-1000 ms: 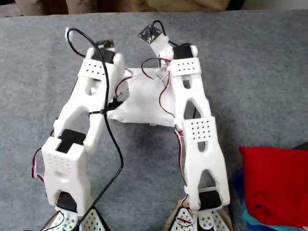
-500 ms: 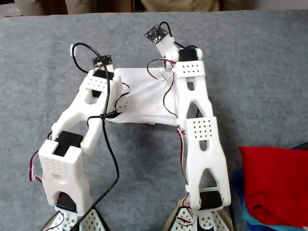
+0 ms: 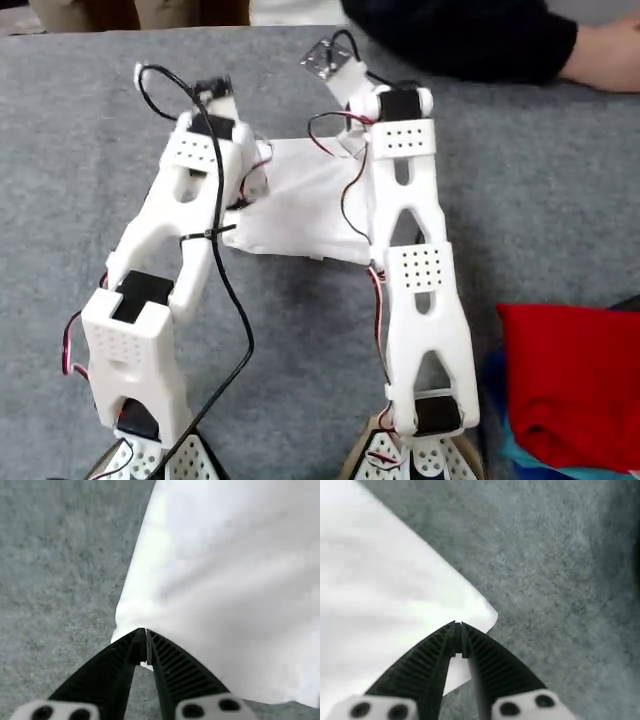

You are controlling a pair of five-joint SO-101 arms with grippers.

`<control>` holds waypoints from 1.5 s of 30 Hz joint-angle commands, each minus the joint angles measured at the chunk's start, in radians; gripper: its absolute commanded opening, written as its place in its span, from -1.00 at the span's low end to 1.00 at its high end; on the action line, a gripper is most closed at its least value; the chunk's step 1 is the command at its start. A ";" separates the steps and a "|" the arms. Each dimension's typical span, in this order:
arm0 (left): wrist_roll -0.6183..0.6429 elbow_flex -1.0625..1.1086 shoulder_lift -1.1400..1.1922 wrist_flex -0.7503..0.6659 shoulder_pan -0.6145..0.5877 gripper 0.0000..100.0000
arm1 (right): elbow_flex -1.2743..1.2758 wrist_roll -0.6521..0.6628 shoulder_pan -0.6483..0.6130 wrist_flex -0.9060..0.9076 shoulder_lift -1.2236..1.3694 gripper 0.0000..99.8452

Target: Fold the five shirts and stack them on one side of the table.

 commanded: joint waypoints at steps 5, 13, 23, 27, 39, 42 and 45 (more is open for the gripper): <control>0.000 -0.368 -0.042 0.213 -0.005 -0.83 | -0.074 0.029 -0.019 0.141 -0.226 -0.99; -0.075 -0.485 -0.044 0.358 -0.054 -0.96 | -0.042 0.028 -0.016 0.170 -0.384 -0.98; -0.137 -0.344 -0.255 0.364 -0.281 -0.96 | 0.481 0.029 -0.025 0.170 -0.740 -0.99; -0.155 -0.218 -0.400 0.364 -0.302 -0.96 | 0.693 0.071 -0.045 0.167 -0.874 -0.98; -0.269 0.298 -0.898 0.319 -0.456 -0.96 | 1.280 0.270 -0.147 0.149 -1.339 -0.98; -0.319 0.470 -1.038 0.249 -0.531 -0.96 | 1.472 0.313 -0.189 0.091 -1.463 -0.96; -0.364 0.637 -1.175 0.173 -0.626 -0.96 | 1.699 0.356 -0.216 -0.012 -1.555 -0.79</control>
